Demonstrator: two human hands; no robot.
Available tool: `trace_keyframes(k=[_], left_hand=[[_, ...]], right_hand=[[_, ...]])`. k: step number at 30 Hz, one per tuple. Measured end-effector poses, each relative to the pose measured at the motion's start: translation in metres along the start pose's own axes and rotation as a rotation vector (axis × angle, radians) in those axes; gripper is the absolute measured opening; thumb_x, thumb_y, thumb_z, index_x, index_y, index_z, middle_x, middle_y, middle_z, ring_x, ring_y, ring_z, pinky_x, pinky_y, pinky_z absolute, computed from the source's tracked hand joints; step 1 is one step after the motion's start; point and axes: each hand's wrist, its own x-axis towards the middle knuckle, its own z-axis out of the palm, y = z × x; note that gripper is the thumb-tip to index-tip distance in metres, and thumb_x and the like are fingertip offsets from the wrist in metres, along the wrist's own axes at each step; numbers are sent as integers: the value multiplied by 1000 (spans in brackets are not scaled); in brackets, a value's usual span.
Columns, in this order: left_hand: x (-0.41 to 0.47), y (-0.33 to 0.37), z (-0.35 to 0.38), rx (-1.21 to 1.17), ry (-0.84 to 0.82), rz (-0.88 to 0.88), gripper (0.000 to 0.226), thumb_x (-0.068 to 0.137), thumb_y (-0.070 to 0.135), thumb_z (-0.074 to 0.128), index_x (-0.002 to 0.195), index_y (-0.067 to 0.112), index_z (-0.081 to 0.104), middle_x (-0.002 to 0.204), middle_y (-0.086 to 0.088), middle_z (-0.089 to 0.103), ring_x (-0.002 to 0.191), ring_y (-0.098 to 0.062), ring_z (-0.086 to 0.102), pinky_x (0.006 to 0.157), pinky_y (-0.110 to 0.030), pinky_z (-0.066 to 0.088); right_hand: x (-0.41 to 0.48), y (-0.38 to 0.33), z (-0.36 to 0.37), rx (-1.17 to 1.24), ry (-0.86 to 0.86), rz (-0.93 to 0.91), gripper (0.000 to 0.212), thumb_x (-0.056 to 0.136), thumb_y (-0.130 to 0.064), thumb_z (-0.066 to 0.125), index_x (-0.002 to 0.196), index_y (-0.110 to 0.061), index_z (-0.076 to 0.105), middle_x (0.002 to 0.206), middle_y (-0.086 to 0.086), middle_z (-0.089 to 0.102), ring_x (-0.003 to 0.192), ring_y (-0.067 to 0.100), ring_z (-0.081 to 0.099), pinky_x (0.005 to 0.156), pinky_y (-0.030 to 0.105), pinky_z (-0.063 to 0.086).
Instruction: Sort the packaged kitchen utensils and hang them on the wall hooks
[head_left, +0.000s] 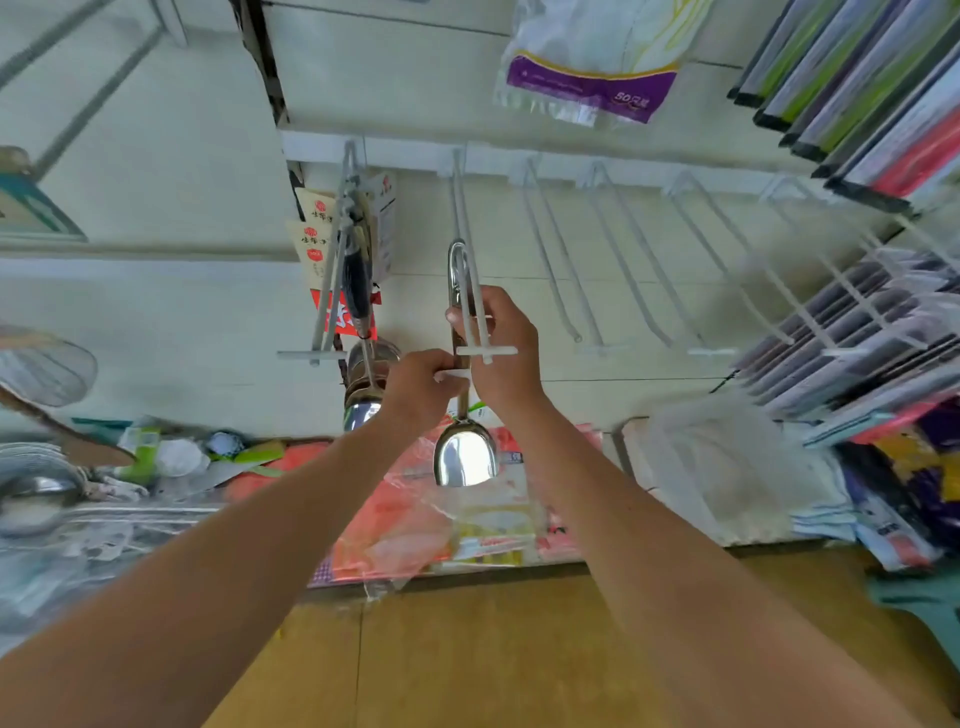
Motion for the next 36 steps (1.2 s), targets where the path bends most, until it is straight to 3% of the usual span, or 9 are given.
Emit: trace_keyframes(k=[3,9,17,21,25,27,31,36], left_hand=[[-33,2,1,45,0,49,8,84,9,67,88,4,71,78,-4,61,75,-19,51,55,-10,32],[-98,-2,-2,54,-73,96,8,81,10,68,88,7,71,75,-4,63,78,-25,58,65,-29,40],[-186,-27,-42,31,-97,108,8,85,13,66,84,5,67,73,1,60,72,-17,54,60,-20,36],[-218,-66,-106,-25,-24,39,6,84,13,67,79,12,66,65,7,55,61,-6,47,50,-13,29],[-248,-110,-191,-17,75,-68,9,81,17,69,75,13,64,65,3,56,65,-16,51,52,-22,32],[-272,-137,-243,-37,129,-96,19,81,18,69,66,18,58,61,5,53,63,-13,49,51,-19,28],[-332,-194,-342,-87,263,-193,27,71,33,65,73,7,64,71,-11,63,66,-17,52,57,-25,35],[-414,-263,-445,-93,443,-309,11,81,17,72,76,9,66,70,-5,60,62,-13,49,49,-15,32]], right_hand=[[-33,-11,-12,-38,4,-7,16,92,-9,61,107,-11,65,87,-11,65,73,-6,57,69,12,42],[-102,-36,-28,-20,30,23,14,91,-13,66,105,-10,65,87,-14,64,78,-4,59,72,7,42],[-181,-76,-6,-37,-35,52,11,92,-16,66,103,-16,63,85,-19,63,76,-7,58,70,5,41],[-205,-121,58,-14,-149,30,13,93,-15,65,105,-17,64,86,-18,62,76,-10,57,69,4,41],[-227,-173,138,22,-260,-45,12,92,-14,66,104,-16,64,86,-19,63,76,-12,57,70,4,41],[-244,-204,186,27,-333,-86,12,92,-15,66,105,-15,65,86,-18,62,76,-11,57,70,4,41],[-287,-268,283,41,-468,-193,18,92,-18,66,110,-12,65,92,-9,68,82,1,62,76,12,46],[-354,-345,392,62,-617,-304,17,92,-19,66,108,-12,65,87,-14,65,78,-5,59,73,9,44]])
